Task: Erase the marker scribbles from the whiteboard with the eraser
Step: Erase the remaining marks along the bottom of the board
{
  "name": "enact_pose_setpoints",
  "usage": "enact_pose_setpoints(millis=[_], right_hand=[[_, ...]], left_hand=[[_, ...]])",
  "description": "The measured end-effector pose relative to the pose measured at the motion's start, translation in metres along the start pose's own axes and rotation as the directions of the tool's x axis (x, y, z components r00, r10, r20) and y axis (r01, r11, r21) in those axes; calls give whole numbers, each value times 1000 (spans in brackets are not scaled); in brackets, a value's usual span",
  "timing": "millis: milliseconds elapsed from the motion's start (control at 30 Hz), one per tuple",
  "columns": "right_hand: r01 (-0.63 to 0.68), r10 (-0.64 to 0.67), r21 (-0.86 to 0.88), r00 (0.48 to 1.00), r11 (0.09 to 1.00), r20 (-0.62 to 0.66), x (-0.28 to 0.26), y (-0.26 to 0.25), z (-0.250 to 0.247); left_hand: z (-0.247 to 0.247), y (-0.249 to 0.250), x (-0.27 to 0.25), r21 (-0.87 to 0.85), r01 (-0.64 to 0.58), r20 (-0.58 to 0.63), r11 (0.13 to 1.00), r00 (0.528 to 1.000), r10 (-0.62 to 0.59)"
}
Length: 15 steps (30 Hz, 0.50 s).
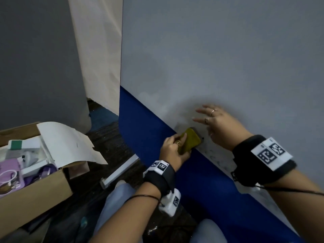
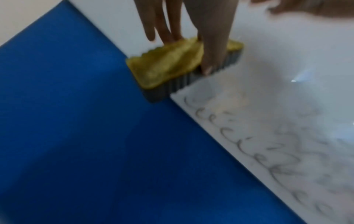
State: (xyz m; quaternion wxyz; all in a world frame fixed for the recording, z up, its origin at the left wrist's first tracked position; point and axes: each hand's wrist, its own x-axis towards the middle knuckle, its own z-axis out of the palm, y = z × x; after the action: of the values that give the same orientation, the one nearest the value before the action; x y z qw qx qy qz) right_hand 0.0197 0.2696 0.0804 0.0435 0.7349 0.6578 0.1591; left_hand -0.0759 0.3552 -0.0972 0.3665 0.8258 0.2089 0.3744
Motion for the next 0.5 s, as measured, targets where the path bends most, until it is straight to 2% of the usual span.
enact_pose_setpoints(millis=[33,100,133,167,233,367,433,500], right_hand=[[-1,-2,24,992,1000,124,-12,-7,4],[-18,19,-8,937,1000,349,-33,-17,18],[-46,39,7,912,999,407,-42,-22,27],[-89,60,53,912,995,406,-49,-27,34],[-142,91,156,951,978,296,-62,-35,46],[-91,77,258,995,962,67,-77,-52,75],[-57,86,253,991,966,-104,-79,-58,80],[-113,150,136,940,984,-306,-75,-56,82]], left_hand=[[-12,1,-1,31,-56,69,998,996,54],[-34,3,2,94,-105,218,990,972,83],[-44,5,3,119,-109,290,987,955,70],[-53,8,4,143,-121,349,982,935,65],[-67,16,4,184,-159,445,970,893,62],[-83,30,0,242,-246,564,939,823,70],[-91,31,4,231,-271,571,934,816,95],[-100,31,15,236,-264,525,935,844,106]])
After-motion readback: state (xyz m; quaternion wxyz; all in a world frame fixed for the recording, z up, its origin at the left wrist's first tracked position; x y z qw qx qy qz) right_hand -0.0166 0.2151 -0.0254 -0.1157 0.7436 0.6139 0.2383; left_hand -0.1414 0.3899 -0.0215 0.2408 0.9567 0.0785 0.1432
